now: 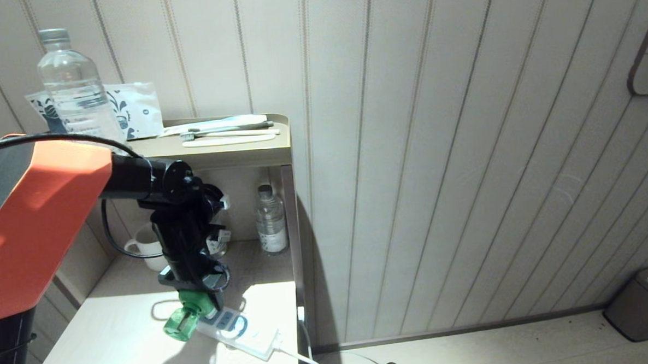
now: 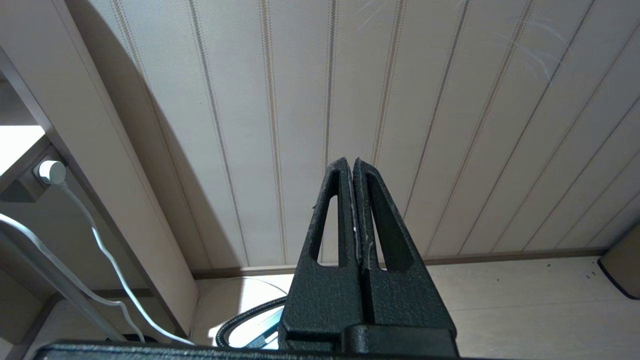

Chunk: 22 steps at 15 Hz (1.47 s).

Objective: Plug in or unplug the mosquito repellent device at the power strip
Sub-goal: Insert the plug into the socket

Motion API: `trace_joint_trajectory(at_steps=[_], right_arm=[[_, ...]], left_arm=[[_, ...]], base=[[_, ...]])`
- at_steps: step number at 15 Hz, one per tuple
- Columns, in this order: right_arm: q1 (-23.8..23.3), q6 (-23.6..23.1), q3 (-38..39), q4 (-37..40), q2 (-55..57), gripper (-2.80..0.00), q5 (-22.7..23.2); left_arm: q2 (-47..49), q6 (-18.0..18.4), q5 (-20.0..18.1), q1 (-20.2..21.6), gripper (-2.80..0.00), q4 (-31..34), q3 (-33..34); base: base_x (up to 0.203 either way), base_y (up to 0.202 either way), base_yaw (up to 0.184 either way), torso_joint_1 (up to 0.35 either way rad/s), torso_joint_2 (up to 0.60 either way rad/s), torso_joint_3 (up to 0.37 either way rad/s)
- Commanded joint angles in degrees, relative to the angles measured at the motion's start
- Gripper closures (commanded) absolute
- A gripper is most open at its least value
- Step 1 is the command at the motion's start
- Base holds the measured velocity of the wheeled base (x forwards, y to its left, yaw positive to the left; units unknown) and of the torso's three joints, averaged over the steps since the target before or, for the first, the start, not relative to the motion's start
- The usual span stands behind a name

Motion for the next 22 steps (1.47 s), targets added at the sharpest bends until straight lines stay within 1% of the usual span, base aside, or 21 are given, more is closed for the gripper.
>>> trace_joint_trajectory(at_steps=[1,12,19,22], right_arm=[[0.01,0.01,0.00,-0.01,-0.01,0.00,0.00],[0.02,0.01,0.00,-0.01,-0.01,0.00,0.00],[0.01,0.01,0.00,-0.01,-0.01,0.00,0.00],[0.01,0.01,0.00,-0.01,-0.01,0.00,0.00]], left_arm=[[0.62,-0.02,-0.01,0.00,0.00,0.32,-0.67],[1.21,-0.08,-0.16,1.06,0.00,0.30,-0.93],[1.93,-1.24,0.08,0.97,0.00,-0.54,-0.85],[2.10,-2.34,1.84,0.72,0.00,-1.75,-0.36]], base=[[0.000,0.000,0.000,0.000,0.00,0.000],[0.000,0.000,0.000,0.000,0.00,0.000],[0.000,0.000,0.000,0.000,0.00,0.000],[0.000,0.000,0.000,0.000,0.00,0.000]])
